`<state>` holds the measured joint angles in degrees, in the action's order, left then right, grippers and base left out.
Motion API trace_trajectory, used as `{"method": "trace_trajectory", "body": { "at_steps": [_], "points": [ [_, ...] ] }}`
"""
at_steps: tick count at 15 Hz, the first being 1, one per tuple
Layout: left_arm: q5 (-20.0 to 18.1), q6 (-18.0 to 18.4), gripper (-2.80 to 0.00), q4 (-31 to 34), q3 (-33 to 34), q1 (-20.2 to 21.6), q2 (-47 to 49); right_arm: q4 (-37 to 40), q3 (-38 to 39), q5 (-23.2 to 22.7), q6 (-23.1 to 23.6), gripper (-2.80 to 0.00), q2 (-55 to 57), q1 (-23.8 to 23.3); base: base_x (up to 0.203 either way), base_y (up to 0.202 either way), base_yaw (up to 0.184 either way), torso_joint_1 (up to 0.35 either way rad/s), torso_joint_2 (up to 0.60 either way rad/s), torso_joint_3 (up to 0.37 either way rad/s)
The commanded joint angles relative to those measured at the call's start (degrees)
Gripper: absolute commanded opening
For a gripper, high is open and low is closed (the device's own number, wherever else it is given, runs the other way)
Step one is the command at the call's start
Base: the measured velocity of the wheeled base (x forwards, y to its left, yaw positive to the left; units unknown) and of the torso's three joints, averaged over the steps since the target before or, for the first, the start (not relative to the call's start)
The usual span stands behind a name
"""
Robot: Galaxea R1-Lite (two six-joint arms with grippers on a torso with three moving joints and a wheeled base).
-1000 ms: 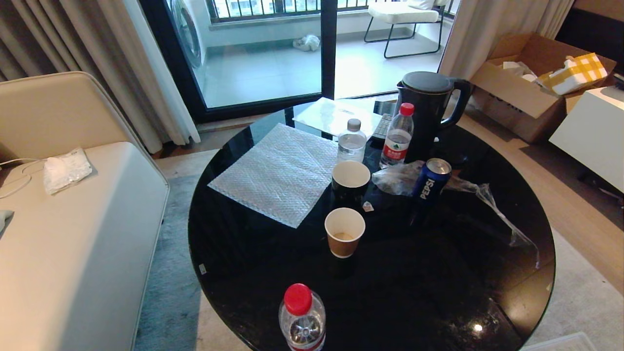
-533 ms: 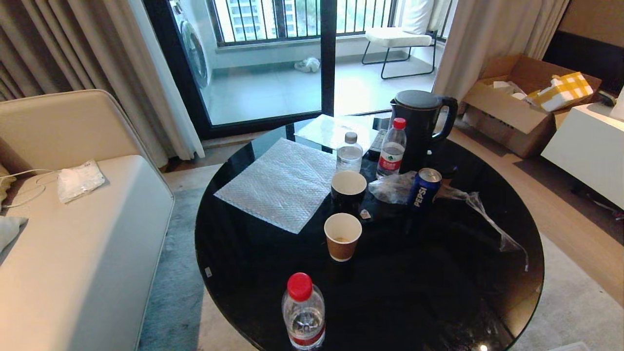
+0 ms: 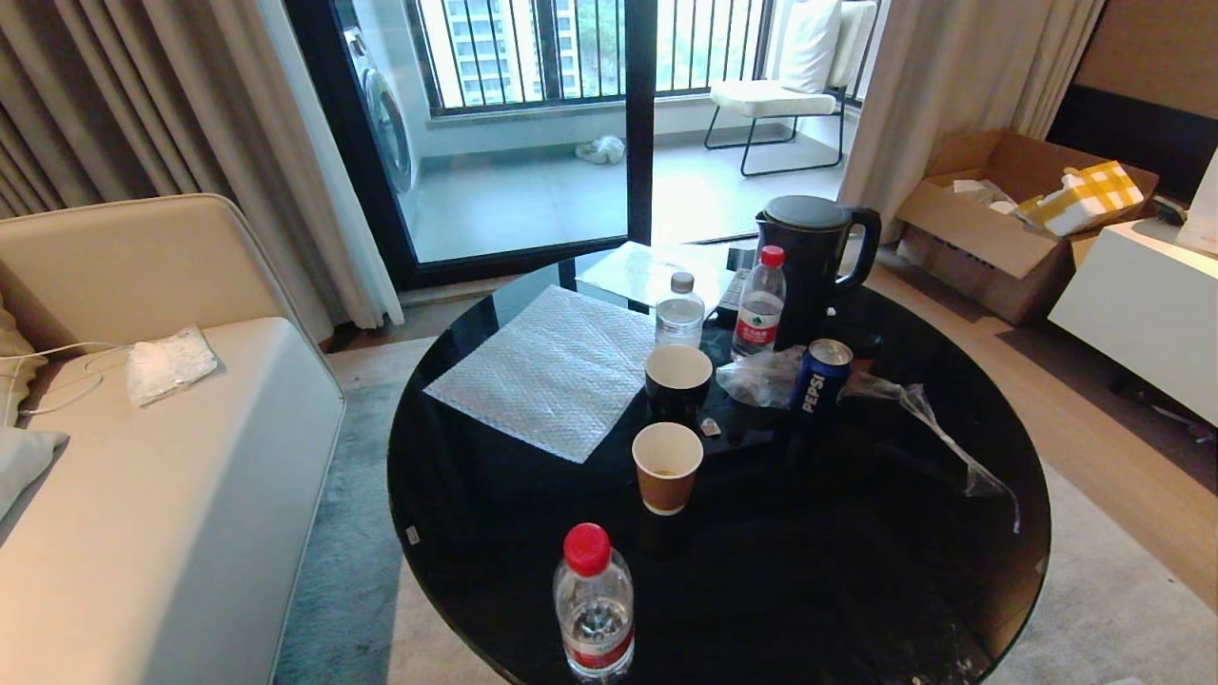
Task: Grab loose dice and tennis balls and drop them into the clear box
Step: Put the ball in the box
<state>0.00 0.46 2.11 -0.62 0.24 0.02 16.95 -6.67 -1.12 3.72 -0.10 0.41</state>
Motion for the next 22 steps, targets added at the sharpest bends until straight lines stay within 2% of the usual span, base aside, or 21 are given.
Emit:
{"method": "trace_trajectory", "body": {
  "at_steps": [1, 17, 22],
  "points": [
    [0.0, -0.1, -2.80, 0.0, 0.0, 0.0, 0.0, 0.1, 0.0, 0.0, 0.1, -2.80, 0.1, 0.0, 0.000, 0.000, 0.000, 0.000, 0.00, 0.000],
    [0.0, -0.1, -2.80, 0.0, 0.0, 0.0, 0.1, 0.1, 0.0, -0.1, 0.1, -2.80, 0.1, 0.0, -0.175, 0.000, -0.001, 0.002, 0.00, 0.003],
    [0.0, -0.1, -2.80, 0.0, 0.0, 0.0, 0.1, 0.1, 0.0, -0.1, 0.1, -2.80, 0.1, 0.0, -0.039, 0.000, 0.000, 0.000, 0.00, 0.002]
  ]
}}
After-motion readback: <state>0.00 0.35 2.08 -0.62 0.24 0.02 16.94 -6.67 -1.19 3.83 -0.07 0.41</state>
